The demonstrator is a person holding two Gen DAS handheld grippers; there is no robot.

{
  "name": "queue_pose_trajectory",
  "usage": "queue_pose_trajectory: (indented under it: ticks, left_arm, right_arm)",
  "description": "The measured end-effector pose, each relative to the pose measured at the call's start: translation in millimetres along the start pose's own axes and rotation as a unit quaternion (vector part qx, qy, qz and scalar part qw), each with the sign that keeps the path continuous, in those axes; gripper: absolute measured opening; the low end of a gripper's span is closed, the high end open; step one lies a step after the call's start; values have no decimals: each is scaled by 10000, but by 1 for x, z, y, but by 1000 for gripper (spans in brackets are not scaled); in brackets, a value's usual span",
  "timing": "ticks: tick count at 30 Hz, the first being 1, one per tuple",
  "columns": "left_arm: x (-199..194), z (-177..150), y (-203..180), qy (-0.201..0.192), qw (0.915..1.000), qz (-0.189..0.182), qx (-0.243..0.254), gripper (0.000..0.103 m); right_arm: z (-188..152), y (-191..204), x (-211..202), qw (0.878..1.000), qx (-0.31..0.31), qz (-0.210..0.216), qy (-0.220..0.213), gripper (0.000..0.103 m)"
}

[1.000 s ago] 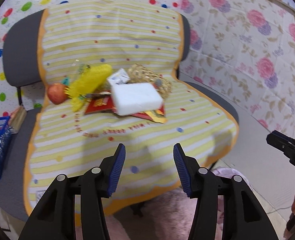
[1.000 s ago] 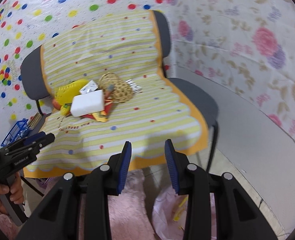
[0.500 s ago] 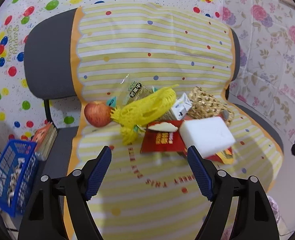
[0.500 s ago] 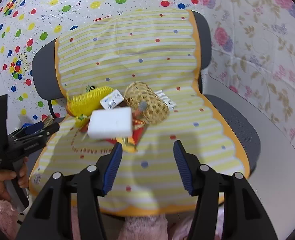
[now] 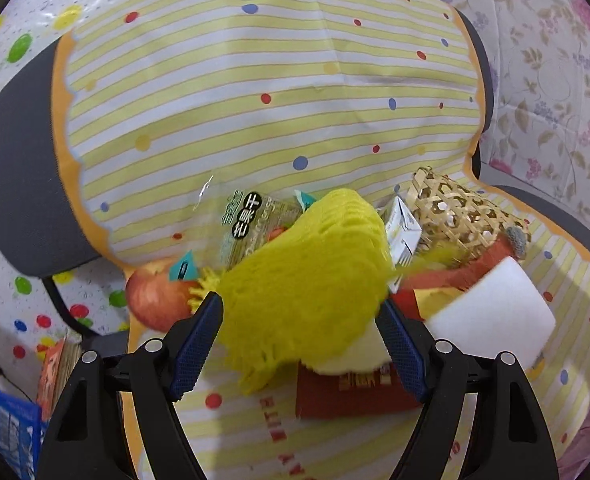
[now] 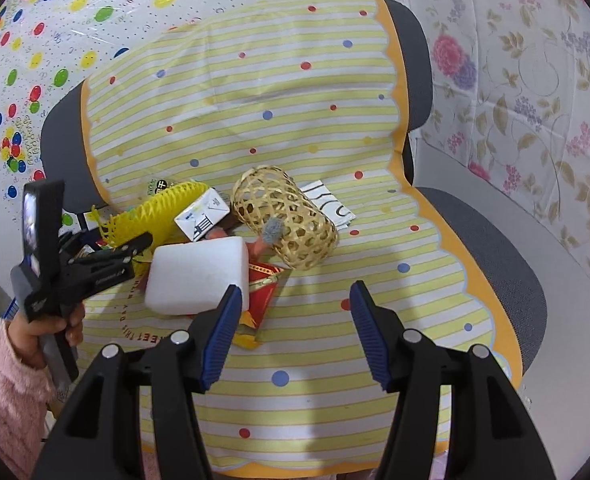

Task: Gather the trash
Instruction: 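Grasp the yellow foam net with the left tool while the right tool grasps the white foam block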

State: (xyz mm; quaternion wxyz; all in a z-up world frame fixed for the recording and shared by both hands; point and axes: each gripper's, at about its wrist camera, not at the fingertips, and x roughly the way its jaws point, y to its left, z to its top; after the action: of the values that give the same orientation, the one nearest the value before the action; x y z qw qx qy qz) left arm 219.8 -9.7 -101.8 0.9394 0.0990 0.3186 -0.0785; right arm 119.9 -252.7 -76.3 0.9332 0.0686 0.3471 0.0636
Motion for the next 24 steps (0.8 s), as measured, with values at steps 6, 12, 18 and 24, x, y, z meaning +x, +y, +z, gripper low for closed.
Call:
queue_pose_trajectory:
  ticks: [6,12,18,24]
  left_arm:
    - [20,6,-1,336,9988,49,346,28]
    - [-38,18,25,-276,9993,92,-241,9]
    - [-128,16,61,-936,9897,24,-1084,9]
    - [-156,-24,81,-771,9837,249,-1604,9]
  right_arm:
    - [-3,0,-2,10000,13,-8,50,56]
    - [-2,7,-11,9999,-103,-50,-34,56]
    - [0,23,-17,9996,-244,37,-100,56]
    - [-3,47,-10,9987,-464,194,-50,58]
